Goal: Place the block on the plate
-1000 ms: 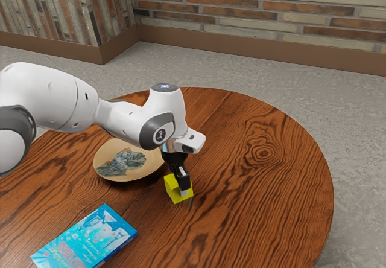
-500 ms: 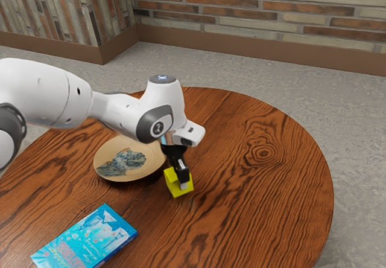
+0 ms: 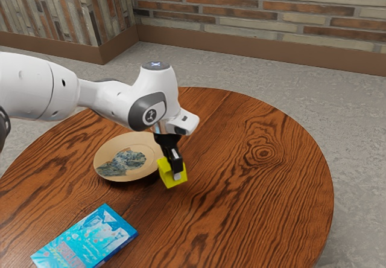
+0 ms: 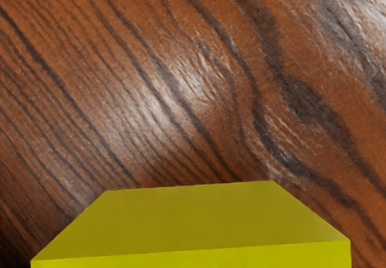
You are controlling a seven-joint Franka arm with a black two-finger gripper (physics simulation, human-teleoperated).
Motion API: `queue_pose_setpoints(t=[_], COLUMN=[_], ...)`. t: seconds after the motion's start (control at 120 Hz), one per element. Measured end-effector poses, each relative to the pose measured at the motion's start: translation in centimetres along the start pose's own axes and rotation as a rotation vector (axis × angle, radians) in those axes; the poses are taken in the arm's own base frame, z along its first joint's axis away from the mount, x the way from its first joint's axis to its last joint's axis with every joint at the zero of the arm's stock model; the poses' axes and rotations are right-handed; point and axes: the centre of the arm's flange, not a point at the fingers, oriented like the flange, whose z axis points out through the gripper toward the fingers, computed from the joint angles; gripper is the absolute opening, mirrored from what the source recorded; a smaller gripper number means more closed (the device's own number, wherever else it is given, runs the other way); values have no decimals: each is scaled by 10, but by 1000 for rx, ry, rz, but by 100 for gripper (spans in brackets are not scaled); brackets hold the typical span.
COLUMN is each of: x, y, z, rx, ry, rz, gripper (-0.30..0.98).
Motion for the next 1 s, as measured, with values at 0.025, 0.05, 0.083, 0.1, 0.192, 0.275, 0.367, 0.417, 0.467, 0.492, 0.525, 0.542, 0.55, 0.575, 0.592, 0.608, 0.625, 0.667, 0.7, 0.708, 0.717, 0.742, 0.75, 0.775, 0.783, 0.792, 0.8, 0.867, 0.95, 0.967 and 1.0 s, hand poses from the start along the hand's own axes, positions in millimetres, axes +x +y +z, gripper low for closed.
queue_pose_setpoints(t=[0.025,0.05,0.083,0.1,0.192,0.275,0.367,0.417,0.467,0.492,0.525,0.542,0.55,0.575,0.592,0.608,0.625,0.667,0.7,0.708,0.717,0.742,0.75,0.775,0.783,0.792,0.8,0.867,0.95,0.967,1.0], x=[-1,-3,-5,-6,-11,-16,-23,-30,-36,-40,-44,-46,-46,-49,-51,-53,-55,-60,-64,-65,-66,-69,-70,-73,-74,-74,-75,-82,-90,-92,-96], y=[-2,-4,-7,-8,-16,-25,-36,-46,-55,-60,-66,-69,-70,-74,-76,-79,-82,-88,-94,-95,-96,-100,-102,-105,-106,-107,-108,-116,-126,-128,-133], z=[0,0,0,-1,-1,-1,-1,0,0,0,0,-1,-1,-1,-1,-1,-1,-1,-2,-2,-2,-2,-2,-3,-3,-2,-2,-3,-2,-1,-1], rx=[0,0,0,1,8,14,21,25,30,33,37,39,40,43,45,47,49,54,59,60,61,65,66,69,70,71,72,78,84,86,87], ry=[-1,-2,-3,-4,-10,-15,-22,-26,-30,-33,-36,-37,-38,-40,-42,-43,-45,-49,-51,-51,-52,-53,-54,-56,-57,-58,-59,-64,-71,-72,-75], rz=[-3,-8,-14,-16,-26,-37,-53,-67,-79,-85,-93,-95,-97,-102,-104,-108,-111,-119,-124,-126,-128,-132,-134,-137,-138,-139,-140,-148,-158,-160,-165], gripper=[35,35,35,35,35,35,35,35,35,35,35,35,35,35,35,35,35,35,35,35,35,35,35,35,35,35,35,35,35,35,35])
